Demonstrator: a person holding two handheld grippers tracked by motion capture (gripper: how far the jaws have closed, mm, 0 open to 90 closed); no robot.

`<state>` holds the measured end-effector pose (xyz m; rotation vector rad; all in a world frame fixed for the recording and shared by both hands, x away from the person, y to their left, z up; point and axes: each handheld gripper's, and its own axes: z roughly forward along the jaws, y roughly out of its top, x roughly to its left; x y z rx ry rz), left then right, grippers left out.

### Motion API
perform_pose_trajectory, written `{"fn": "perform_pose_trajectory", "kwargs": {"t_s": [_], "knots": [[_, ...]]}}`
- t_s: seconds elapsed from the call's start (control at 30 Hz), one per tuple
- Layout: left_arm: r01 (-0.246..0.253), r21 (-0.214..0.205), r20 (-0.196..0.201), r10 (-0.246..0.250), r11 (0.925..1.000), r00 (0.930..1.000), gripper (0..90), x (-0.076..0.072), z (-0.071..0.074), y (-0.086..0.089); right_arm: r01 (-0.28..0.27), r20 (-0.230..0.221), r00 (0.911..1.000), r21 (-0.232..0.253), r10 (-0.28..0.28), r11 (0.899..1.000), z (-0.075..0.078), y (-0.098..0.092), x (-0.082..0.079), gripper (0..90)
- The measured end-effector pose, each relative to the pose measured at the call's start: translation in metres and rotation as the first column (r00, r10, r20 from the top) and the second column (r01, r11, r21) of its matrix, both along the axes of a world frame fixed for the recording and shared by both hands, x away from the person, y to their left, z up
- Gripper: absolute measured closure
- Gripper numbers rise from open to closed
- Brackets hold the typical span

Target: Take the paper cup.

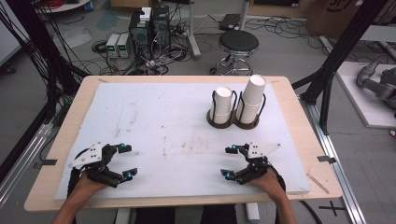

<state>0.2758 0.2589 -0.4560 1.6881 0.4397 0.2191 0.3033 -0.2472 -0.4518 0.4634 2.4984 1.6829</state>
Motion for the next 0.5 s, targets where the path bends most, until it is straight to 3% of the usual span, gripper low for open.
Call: {"fn": "perform_pose_trajectory", "kwargs": {"t_s": [0.27, 0.5], "knots": [[-0.002, 0.007, -0.003, 0.002, 1.0, 1.0, 9.1, 0.0001, 0.0001, -0.0012, -0.004, -0.014, 0.9999, 0.002, 0.004, 1.0, 0.0001, 0.0, 0.0007, 15.1], [-0.006, 0.003, 0.003, 0.006, 1.0, 1.0, 9.1, -0.0006, 0.0, -0.0007, 0.005, 0.0, 1.0, -0.002, -0.005, 1.0, 0.0001, 0.0005, 0.0, 15.1]]}}
